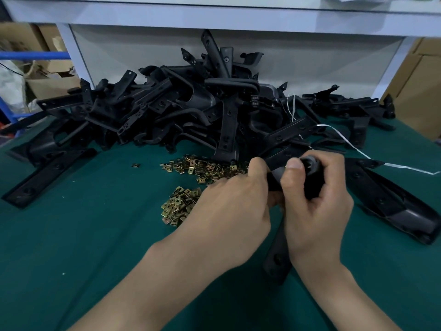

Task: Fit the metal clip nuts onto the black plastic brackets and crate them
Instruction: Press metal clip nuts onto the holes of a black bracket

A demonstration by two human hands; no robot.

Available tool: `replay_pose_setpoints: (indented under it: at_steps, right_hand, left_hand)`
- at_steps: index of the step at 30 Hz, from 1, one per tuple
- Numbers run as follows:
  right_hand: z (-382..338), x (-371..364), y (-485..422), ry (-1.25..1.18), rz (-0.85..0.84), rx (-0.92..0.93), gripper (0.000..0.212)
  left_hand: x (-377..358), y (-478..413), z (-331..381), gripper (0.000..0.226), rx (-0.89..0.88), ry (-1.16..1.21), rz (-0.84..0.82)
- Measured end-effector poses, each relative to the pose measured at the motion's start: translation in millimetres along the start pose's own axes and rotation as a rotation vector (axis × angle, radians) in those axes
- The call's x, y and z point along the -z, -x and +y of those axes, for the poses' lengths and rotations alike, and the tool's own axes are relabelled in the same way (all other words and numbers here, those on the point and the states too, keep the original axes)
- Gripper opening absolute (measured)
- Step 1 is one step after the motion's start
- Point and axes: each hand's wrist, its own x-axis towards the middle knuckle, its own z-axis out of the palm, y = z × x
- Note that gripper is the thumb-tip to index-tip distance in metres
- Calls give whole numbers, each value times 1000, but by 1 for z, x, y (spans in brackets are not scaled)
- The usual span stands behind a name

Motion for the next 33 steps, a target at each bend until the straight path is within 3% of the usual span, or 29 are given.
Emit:
replay_pose_setpoints:
  at_steps: [8,14,19,22,33]
  right_hand:
    - [1,-6,2,-36,-25,-79,7]
    - [5,-7,3,-51,-63,-136,9]
    - [5,-6,-1,-106,-2,-200,11]
    - [4,-5,-3,-156,51,-272,11]
    - [3,-9,1,-286,83,-330,15]
  left_hand:
    - [-5,-1,-12,22,5,85,-17]
    - [-12,-4,-12,36,-6,47,-25]
    - [-14,-7,-16,13,-68,129,97]
    - [-17,-5,-17,29,-19,281,192]
    - [-32,5,-12,26,-101,436,396]
